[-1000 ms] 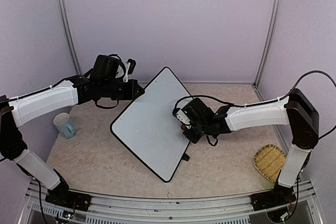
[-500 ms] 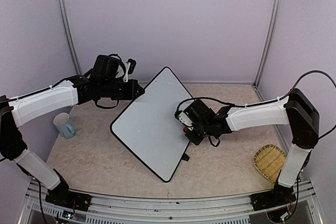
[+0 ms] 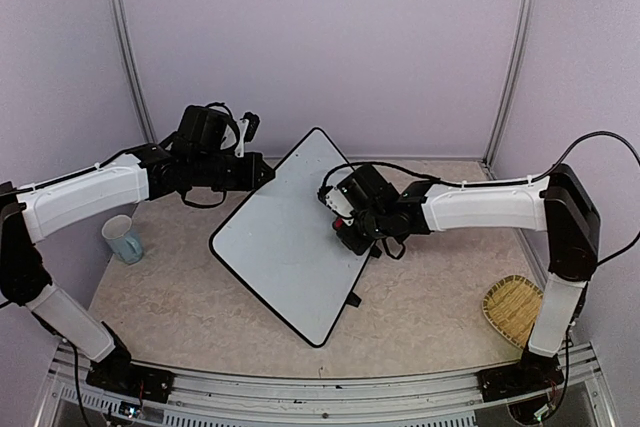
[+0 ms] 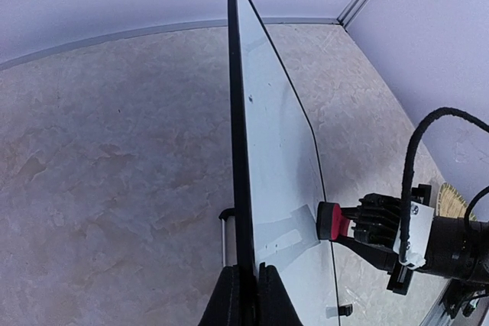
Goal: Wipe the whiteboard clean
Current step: Erase the whiteboard at the center of the board.
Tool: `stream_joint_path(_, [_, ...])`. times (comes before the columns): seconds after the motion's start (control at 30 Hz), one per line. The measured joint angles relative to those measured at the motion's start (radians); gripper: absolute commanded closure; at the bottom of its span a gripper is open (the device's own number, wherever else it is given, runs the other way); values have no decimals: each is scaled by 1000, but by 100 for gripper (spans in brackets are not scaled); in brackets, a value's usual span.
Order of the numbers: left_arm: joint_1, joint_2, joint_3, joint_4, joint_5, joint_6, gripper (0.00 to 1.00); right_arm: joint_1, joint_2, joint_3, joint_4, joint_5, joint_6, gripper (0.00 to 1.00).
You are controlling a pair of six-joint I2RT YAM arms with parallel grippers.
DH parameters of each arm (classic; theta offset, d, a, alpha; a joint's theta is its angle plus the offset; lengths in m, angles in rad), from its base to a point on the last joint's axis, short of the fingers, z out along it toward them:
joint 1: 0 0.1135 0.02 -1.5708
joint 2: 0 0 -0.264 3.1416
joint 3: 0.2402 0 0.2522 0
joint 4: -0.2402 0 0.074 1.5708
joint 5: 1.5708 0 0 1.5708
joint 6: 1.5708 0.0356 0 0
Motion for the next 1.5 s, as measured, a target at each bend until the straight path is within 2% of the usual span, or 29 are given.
stream_joint_path(0.17, [-2, 0, 0, 0, -6, 6, 100, -10, 2, -6, 9, 1, 2, 79])
stream_joint_path(0.43, [-10, -2, -1, -1, -17, 13, 100, -61, -5, -120, 52, -37, 21, 79])
stream_joint_path(0.7, [-18, -4, -1, -1, -30, 15, 100, -77, -14, -165, 71, -78, 34, 79])
stream_joint_path(1.27, [-24, -5, -1, 0, -42, 29, 100, -83, -27, -114, -2, -198, 24, 79])
stream_joint_path(1.5, [-24, -5, -1, 0, -43, 30, 100, -83, -17, -91, -24, -202, 24, 79])
